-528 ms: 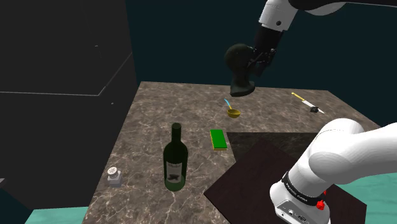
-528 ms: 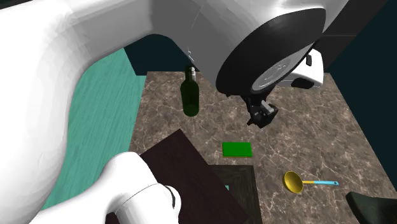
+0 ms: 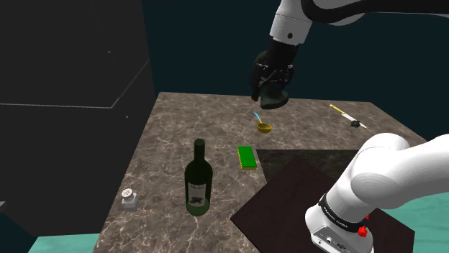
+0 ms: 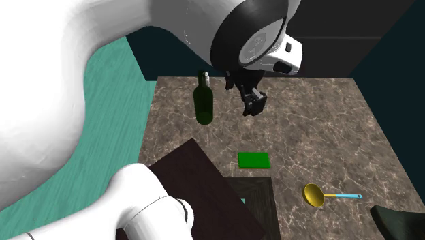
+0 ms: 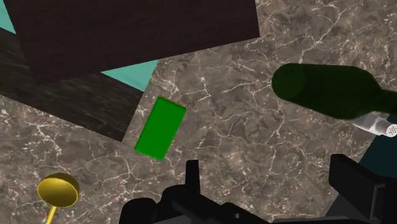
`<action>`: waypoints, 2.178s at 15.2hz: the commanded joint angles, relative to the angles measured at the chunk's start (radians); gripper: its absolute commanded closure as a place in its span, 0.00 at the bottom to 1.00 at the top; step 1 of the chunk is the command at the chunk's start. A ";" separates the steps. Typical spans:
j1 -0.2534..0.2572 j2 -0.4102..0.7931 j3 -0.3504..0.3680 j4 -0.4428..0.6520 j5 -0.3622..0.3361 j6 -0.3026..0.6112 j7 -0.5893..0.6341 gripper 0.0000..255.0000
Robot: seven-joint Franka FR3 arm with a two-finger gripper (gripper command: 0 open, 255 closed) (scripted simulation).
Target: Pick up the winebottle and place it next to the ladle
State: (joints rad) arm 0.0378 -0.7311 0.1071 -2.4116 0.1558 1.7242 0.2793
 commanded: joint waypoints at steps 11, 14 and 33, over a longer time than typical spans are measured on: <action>0.050 0.270 0.270 0.126 0.108 0.108 0.347 0.00; 0.055 0.365 0.334 0.185 0.108 0.136 0.437 0.00; 0.064 0.484 0.407 0.166 0.097 0.263 0.524 1.00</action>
State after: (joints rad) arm 0.1023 -0.2474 0.5138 -2.2455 0.2530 1.9875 0.8031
